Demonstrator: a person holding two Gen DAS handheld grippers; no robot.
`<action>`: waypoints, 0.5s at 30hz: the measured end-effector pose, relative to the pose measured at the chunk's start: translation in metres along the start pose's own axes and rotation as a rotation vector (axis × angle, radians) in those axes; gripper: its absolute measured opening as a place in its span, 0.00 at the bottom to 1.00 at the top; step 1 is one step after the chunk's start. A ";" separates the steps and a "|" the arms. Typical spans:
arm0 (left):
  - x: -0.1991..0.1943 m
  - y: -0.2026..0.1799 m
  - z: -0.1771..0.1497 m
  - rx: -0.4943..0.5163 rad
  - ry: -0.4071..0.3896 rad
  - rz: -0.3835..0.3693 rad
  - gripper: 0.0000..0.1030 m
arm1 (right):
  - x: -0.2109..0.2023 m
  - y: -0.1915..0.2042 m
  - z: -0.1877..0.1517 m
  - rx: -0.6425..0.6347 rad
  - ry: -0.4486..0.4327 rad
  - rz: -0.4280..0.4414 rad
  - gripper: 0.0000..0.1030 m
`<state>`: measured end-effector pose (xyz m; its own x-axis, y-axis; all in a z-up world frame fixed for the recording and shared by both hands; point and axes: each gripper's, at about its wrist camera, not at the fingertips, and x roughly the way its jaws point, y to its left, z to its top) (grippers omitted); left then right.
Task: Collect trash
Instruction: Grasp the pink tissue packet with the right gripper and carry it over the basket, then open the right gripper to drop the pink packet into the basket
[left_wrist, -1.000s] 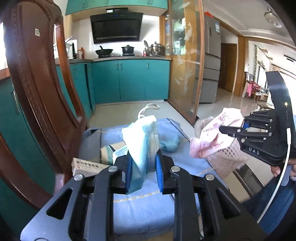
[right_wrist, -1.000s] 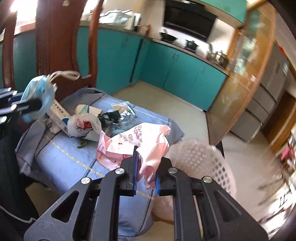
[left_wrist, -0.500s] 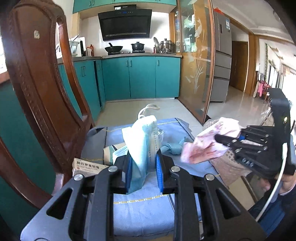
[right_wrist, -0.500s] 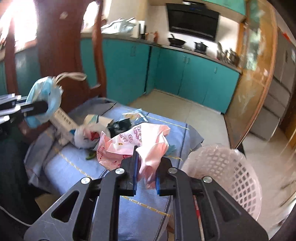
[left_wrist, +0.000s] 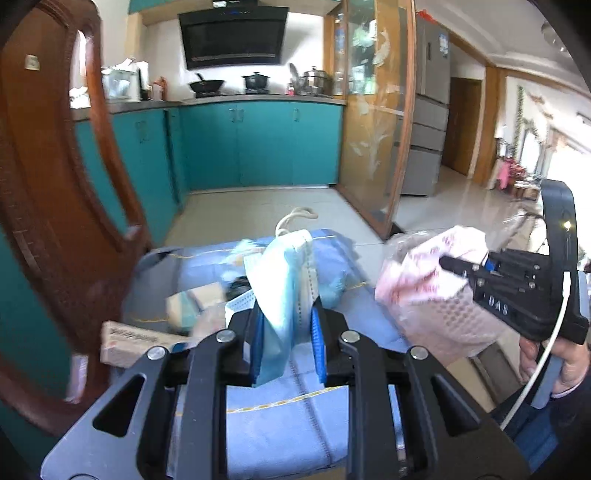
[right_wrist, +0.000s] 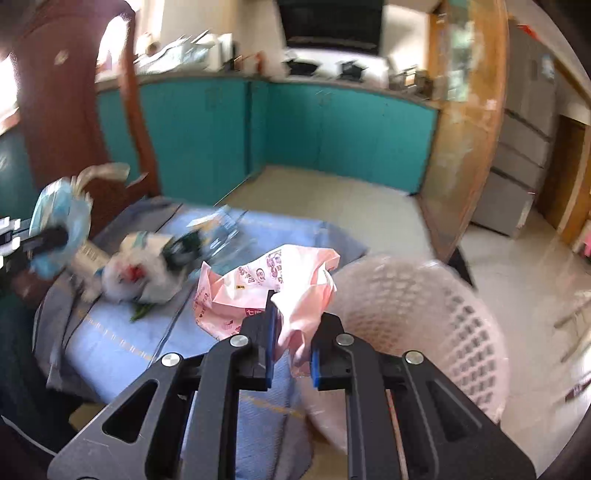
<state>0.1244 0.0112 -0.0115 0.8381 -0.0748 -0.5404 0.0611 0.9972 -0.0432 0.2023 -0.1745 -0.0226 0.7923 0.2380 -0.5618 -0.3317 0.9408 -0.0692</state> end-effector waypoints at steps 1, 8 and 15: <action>0.005 -0.002 0.004 0.001 0.001 -0.034 0.22 | -0.004 -0.009 0.003 0.019 -0.012 -0.051 0.15; 0.060 -0.045 0.038 0.033 0.031 -0.250 0.22 | -0.016 -0.071 -0.006 0.196 0.040 -0.256 0.15; 0.117 -0.125 0.052 0.135 0.157 -0.505 0.28 | -0.011 -0.110 -0.026 0.311 0.121 -0.387 0.15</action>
<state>0.2424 -0.1218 -0.0257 0.5963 -0.5342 -0.5993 0.5129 0.8278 -0.2275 0.2169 -0.2870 -0.0300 0.7556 -0.1544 -0.6365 0.1567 0.9862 -0.0532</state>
